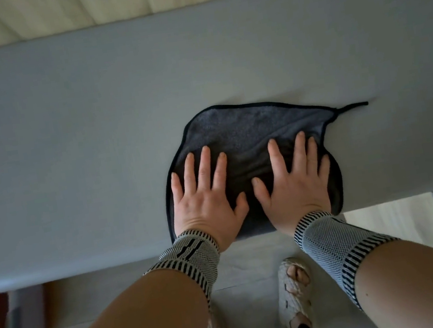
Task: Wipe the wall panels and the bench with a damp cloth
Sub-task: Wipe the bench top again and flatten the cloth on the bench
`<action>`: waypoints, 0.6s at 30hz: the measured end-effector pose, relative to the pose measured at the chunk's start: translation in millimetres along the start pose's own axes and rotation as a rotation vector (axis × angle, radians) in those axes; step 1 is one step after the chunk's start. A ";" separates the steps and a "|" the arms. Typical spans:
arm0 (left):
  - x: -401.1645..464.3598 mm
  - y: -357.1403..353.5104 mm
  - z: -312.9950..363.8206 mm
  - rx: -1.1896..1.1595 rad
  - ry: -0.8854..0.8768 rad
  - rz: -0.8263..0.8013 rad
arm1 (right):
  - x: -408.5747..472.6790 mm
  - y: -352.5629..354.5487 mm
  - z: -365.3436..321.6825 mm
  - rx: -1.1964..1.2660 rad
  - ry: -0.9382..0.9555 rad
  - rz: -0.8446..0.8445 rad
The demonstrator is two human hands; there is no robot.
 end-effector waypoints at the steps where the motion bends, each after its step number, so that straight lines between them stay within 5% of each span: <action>1: 1.7 3.3 -9.9 -0.008 0.013 0.008 | 4.6 1.7 -9.9 -0.002 0.001 -0.013; 9: 59.2 28.5 -38.9 -0.033 -0.025 0.048 | 56.8 18.3 -43.8 0.002 -0.121 0.007; 18: 162.9 59.4 -18.2 0.014 -0.030 0.080 | 165.1 46.4 -23.3 -0.046 -0.012 0.060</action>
Point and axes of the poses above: each hand's wrist, its own x-axis towards the middle knuckle, its own y-axis out of the back of the hand, z = x × y, the point moved 2 cm from there along x, towards the middle knuckle, and after that the axes turned 3 degrees about -x, right-handed, at the moved point
